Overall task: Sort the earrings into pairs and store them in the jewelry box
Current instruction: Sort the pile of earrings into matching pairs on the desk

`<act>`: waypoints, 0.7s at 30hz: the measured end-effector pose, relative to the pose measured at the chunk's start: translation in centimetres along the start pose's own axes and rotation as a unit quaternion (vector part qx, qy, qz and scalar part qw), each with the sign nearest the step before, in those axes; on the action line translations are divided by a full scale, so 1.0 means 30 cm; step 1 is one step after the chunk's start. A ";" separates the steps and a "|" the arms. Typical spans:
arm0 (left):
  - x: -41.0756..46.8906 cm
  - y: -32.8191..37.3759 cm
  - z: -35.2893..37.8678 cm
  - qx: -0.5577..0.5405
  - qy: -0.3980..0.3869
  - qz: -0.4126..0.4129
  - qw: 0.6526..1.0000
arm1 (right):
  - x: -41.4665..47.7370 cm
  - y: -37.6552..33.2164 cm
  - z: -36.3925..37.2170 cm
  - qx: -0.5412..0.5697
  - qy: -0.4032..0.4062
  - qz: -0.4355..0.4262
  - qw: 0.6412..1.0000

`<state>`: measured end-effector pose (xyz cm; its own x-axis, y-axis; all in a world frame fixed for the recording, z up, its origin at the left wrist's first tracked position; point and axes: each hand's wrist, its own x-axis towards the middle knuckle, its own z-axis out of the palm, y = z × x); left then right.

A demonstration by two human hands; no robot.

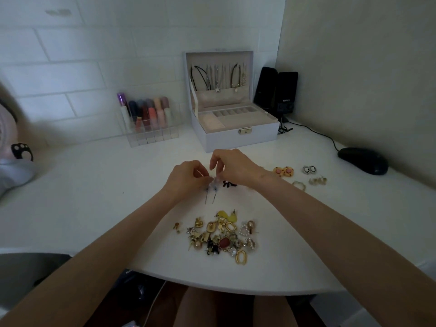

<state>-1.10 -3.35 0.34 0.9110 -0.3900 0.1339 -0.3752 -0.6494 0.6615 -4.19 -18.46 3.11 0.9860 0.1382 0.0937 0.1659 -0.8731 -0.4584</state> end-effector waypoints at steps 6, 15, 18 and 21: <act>-0.083 0.033 -0.051 0.018 0.012 0.062 0.998 | -0.090 -0.025 -0.040 0.036 0.015 -0.031 0.999; -0.223 0.061 -0.117 -0.011 -0.170 0.180 0.969 | -0.318 -0.107 -0.056 0.109 -0.155 -0.101 0.977; -0.235 0.045 -0.127 0.003 -0.234 0.192 0.953 | -0.352 -0.121 -0.031 0.086 -0.186 -0.137 0.969; -0.247 0.031 -0.126 0.015 -0.270 0.194 0.943 | -0.375 -0.116 0.001 0.037 -0.170 -0.151 0.973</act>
<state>-7.56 1.39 2.74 0.4883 -0.8718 -0.0390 -0.6737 -0.4049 0.6181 -15.85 -16.96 3.64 0.8389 0.5412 -0.0574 0.4382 -0.7343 -0.5185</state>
